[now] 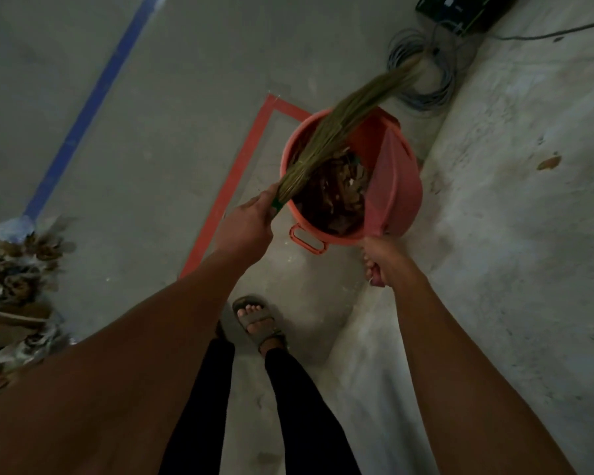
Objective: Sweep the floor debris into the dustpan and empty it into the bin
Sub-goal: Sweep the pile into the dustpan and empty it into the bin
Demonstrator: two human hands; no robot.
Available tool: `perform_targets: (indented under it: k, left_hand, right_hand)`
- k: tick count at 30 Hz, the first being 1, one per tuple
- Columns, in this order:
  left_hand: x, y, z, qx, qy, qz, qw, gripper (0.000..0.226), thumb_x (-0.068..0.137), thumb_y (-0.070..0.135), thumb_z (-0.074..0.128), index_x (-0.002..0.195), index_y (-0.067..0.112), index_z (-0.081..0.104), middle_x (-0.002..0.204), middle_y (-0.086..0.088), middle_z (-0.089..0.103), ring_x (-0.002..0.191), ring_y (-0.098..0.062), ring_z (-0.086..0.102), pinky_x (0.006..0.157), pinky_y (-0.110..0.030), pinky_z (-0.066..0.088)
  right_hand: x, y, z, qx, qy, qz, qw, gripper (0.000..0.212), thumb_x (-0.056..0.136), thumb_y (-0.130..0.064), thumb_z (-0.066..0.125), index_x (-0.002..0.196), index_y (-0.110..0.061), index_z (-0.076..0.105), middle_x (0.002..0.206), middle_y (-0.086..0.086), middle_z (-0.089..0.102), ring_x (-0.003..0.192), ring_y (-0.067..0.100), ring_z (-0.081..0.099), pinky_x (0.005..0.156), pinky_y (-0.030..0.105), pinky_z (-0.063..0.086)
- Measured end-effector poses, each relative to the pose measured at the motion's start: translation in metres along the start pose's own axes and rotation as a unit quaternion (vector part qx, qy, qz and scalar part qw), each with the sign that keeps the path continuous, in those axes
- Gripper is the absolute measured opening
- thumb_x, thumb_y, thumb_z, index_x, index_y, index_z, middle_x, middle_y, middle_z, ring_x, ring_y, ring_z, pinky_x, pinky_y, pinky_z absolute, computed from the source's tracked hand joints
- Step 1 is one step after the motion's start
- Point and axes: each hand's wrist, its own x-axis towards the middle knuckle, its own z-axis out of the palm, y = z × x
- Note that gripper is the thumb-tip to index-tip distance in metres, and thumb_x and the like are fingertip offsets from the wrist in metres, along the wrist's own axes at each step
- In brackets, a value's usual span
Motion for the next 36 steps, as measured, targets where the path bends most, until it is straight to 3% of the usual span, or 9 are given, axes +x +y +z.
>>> perform_targets:
  k: [3, 6, 8, 12, 16, 20, 25, 32, 36]
  left_hand:
    - [-0.006, -0.013, -0.015, 0.004, -0.005, -0.008, 1.000, 0.052, 0.109, 0.029, 0.038, 0.160, 0.038, 0.028, 0.132, -0.011, 0.064, 0.101, -0.035, 0.061, 0.067, -0.033, 0.036]
    - [-0.007, -0.027, -0.035, 0.001, -0.002, -0.017, 1.000, 0.053, 0.109, 0.027, 0.040, 0.160, 0.036, 0.030, 0.134, -0.014, 0.062, 0.106, -0.038, 0.061, 0.069, -0.033, 0.037]
    - [-0.005, -0.038, -0.045, -0.002, 0.002, -0.016, 1.000, 0.054, 0.109, 0.028, 0.041, 0.160, 0.037, 0.029, 0.138, -0.012, 0.061, 0.107, -0.038, 0.060, 0.072, -0.036, 0.042]
    - [-0.005, -0.075, -0.067, -0.036, 0.019, -0.046, 0.998, 0.054, 0.107, 0.032, 0.042, 0.158, 0.044, 0.029, 0.138, -0.010, 0.062, 0.107, -0.040, 0.063, 0.079, -0.046, 0.055]
    - [-0.014, -0.120, -0.087, -0.070, 0.058, -0.090, 0.992, 0.054, 0.107, 0.033, 0.042, 0.158, 0.042, 0.030, 0.142, -0.008, 0.061, 0.116, -0.037, 0.062, 0.087, -0.043, 0.053]
    - [-0.038, -0.174, -0.105, -0.108, 0.101, -0.171, 0.974, 0.051, 0.108, 0.032, 0.041, 0.158, 0.039, 0.034, 0.138, -0.011, 0.062, 0.113, -0.037, 0.061, 0.085, -0.040, 0.049]
    - [-0.076, -0.259, -0.120, -0.156, 0.137, -0.285, 0.936, 0.049, 0.108, 0.036, 0.040, 0.157, 0.040, 0.034, 0.114, -0.014, 0.068, 0.090, -0.033, 0.062, 0.072, -0.038, 0.047]
    - [-0.126, -0.381, -0.137, -0.187, 0.128, -0.381, 0.896, 0.065, 0.105, 0.040, 0.052, 0.163, 0.032, 0.025, 0.133, -0.019, 0.065, 0.113, -0.041, 0.063, 0.089, -0.041, 0.051]
    - [-0.153, -0.435, -0.135, -0.187, 0.126, -0.410, 0.884, 0.064, 0.107, 0.037, 0.048, 0.164, 0.028, 0.020, 0.128, -0.021, 0.066, 0.110, -0.042, 0.063, 0.086, -0.043, 0.051]
  right_hand:
    - [0.001, 0.000, 0.012, 0.002, 0.037, -0.007, 0.999, 0.023, 0.093, -0.028, 0.044, 0.074, -0.017, 0.049, 0.050, -0.002, 0.041, 0.034, 0.011, 0.034, 0.040, 0.019, 0.033]
    - [-0.006, -0.005, 0.030, 0.035, 0.039, -0.028, 0.998, 0.006, 0.087, -0.028, 0.048, 0.091, -0.025, 0.051, 0.050, -0.003, 0.043, 0.032, 0.010, 0.036, 0.041, 0.021, 0.035]
    - [-0.018, -0.014, 0.044, 0.053, 0.030, -0.066, 0.996, 0.003, 0.091, -0.028, 0.050, 0.089, -0.029, 0.048, 0.049, -0.004, 0.040, 0.033, 0.011, 0.035, 0.042, 0.021, 0.034]
    - [-0.044, -0.039, 0.088, 0.110, -0.034, -0.126, 0.985, 0.025, 0.099, -0.027, 0.054, 0.078, -0.023, 0.041, 0.051, -0.005, 0.032, 0.035, 0.009, 0.028, 0.041, 0.018, 0.026]
    - [-0.072, -0.067, 0.143, 0.117, -0.101, -0.154, 0.976, 0.031, 0.098, -0.025, 0.054, 0.071, -0.024, 0.040, 0.050, -0.005, 0.029, 0.034, 0.009, 0.025, 0.040, 0.016, 0.023]
    - [-0.101, -0.090, 0.207, 0.106, -0.196, -0.138, 0.965, 0.032, 0.099, -0.024, 0.051, 0.070, -0.025, 0.039, 0.047, -0.006, 0.024, 0.033, 0.008, 0.023, 0.039, 0.017, 0.021]
    - [-0.130, -0.105, 0.303, 0.038, -0.250, -0.122, 0.960, 0.034, 0.098, -0.024, 0.055, 0.068, -0.024, 0.041, 0.047, -0.006, 0.025, 0.034, 0.008, 0.021, 0.037, 0.018, 0.021]
    - [-0.162, -0.108, 0.441, -0.033, -0.338, -0.065, 0.938, 0.034, 0.097, -0.021, 0.053, 0.065, -0.024, 0.039, 0.044, -0.008, 0.023, 0.032, 0.006, 0.019, 0.034, 0.017, 0.020]
    - [-0.171, -0.102, 0.510, -0.066, -0.354, -0.035, 0.932, 0.036, 0.097, -0.021, 0.053, 0.064, -0.025, 0.038, 0.043, -0.009, 0.022, 0.031, 0.006, 0.018, 0.033, 0.016, 0.019]
